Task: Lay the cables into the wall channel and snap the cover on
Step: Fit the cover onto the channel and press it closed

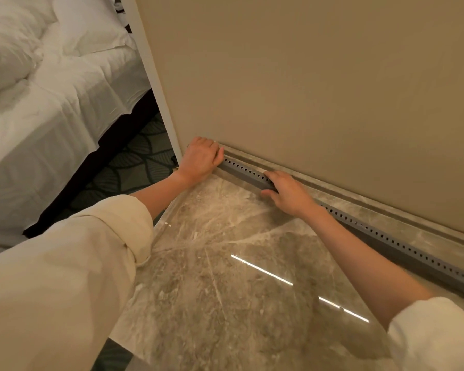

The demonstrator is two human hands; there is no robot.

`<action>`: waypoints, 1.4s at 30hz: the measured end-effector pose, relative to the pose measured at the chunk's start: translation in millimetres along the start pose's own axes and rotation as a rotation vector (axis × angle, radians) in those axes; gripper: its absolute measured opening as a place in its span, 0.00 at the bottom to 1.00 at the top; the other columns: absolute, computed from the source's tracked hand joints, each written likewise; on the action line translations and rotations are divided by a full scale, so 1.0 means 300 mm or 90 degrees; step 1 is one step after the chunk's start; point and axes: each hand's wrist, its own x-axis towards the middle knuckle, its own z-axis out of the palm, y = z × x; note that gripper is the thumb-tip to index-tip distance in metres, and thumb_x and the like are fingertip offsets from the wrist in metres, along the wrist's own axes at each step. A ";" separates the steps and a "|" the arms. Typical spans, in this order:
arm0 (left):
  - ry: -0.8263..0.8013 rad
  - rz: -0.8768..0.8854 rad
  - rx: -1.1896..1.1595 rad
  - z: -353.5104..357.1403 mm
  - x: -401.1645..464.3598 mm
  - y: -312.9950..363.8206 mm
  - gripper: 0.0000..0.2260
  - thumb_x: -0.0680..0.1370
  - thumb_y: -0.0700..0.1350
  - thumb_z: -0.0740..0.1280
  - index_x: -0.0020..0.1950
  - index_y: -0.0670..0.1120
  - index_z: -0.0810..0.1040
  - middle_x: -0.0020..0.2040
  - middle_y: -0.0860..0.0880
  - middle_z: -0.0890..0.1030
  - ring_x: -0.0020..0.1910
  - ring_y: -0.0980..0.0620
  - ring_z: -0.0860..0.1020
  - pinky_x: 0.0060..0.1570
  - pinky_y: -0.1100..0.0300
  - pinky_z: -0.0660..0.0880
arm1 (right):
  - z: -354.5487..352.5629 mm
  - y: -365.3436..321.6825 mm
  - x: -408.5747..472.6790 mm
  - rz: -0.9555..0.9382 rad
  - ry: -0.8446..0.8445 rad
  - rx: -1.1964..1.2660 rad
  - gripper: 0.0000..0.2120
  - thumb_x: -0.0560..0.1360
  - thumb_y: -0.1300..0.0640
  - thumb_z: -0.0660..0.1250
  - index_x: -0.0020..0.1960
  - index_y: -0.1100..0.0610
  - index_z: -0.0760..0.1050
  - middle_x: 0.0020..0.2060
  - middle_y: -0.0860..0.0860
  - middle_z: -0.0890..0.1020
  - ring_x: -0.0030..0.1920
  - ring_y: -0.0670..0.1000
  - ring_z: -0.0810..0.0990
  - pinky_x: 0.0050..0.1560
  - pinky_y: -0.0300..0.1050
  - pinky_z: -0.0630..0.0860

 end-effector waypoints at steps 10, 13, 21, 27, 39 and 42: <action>-0.178 0.146 -0.020 -0.004 -0.039 0.093 0.21 0.71 0.54 0.63 0.58 0.42 0.73 0.53 0.43 0.78 0.53 0.44 0.75 0.58 0.50 0.70 | 0.034 0.026 -0.072 0.012 0.056 -0.017 0.20 0.76 0.55 0.65 0.65 0.59 0.68 0.59 0.57 0.77 0.59 0.57 0.74 0.57 0.51 0.72; -0.197 0.164 -0.038 0.014 -0.036 0.191 0.22 0.71 0.54 0.66 0.61 0.44 0.71 0.55 0.43 0.77 0.54 0.45 0.74 0.58 0.50 0.69 | 0.001 0.094 -0.167 0.032 0.064 -0.013 0.16 0.76 0.55 0.65 0.62 0.59 0.71 0.56 0.57 0.78 0.57 0.57 0.75 0.57 0.51 0.72; -0.222 0.272 -0.106 0.099 -0.043 0.586 0.23 0.73 0.55 0.65 0.63 0.44 0.68 0.57 0.43 0.76 0.56 0.44 0.73 0.60 0.49 0.68 | -0.084 0.368 -0.617 0.188 0.108 -0.051 0.18 0.76 0.53 0.65 0.62 0.61 0.71 0.55 0.58 0.77 0.57 0.58 0.74 0.60 0.53 0.71; -0.233 0.309 -0.159 0.150 -0.034 0.886 0.18 0.76 0.52 0.64 0.62 0.44 0.69 0.57 0.43 0.77 0.56 0.44 0.74 0.59 0.49 0.71 | -0.167 0.542 -0.929 0.323 0.110 -0.080 0.20 0.77 0.52 0.64 0.65 0.60 0.70 0.58 0.59 0.77 0.59 0.59 0.74 0.62 0.54 0.70; -0.273 0.366 -0.189 0.173 -0.033 1.336 0.19 0.76 0.48 0.66 0.64 0.42 0.70 0.60 0.41 0.78 0.58 0.42 0.75 0.59 0.48 0.73 | -0.281 0.824 -1.298 0.409 0.072 -0.108 0.21 0.76 0.55 0.66 0.66 0.60 0.69 0.59 0.60 0.76 0.58 0.61 0.74 0.61 0.54 0.70; -0.279 0.362 -0.165 0.186 -0.034 1.399 0.19 0.76 0.45 0.66 0.65 0.42 0.69 0.60 0.40 0.76 0.58 0.41 0.74 0.58 0.48 0.72 | -0.284 0.872 -1.344 0.391 0.085 -0.129 0.20 0.76 0.53 0.65 0.66 0.58 0.69 0.56 0.59 0.76 0.56 0.60 0.74 0.59 0.53 0.70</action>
